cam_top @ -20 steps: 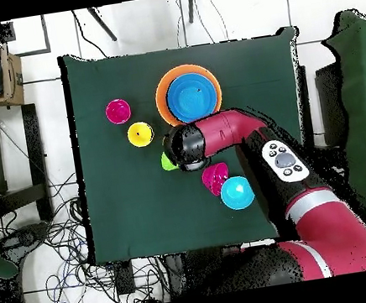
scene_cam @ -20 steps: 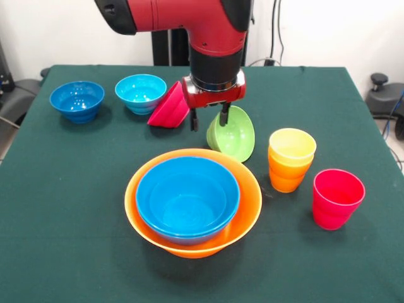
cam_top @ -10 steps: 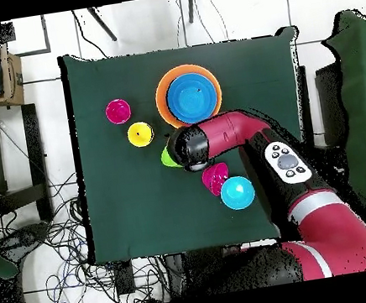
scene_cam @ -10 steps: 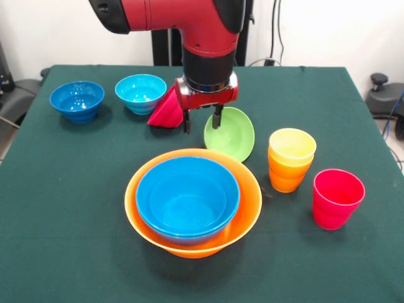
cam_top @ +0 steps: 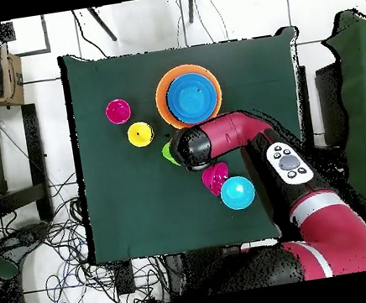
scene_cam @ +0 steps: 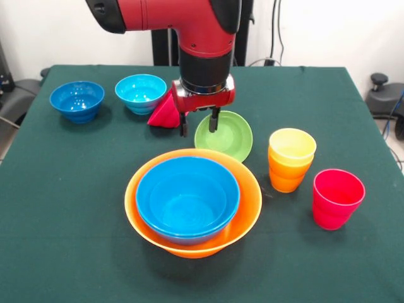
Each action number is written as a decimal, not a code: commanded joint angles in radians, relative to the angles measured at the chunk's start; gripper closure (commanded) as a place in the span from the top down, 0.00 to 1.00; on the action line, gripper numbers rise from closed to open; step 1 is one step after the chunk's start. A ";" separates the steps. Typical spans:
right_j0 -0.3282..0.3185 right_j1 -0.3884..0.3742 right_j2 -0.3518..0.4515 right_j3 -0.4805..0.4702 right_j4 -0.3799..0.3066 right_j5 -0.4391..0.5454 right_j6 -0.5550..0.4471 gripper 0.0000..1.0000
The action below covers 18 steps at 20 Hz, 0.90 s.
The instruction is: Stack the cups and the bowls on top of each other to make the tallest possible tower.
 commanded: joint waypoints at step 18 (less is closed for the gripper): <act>0.053 0.124 -0.053 -0.018 -0.062 -0.098 -0.016 1.00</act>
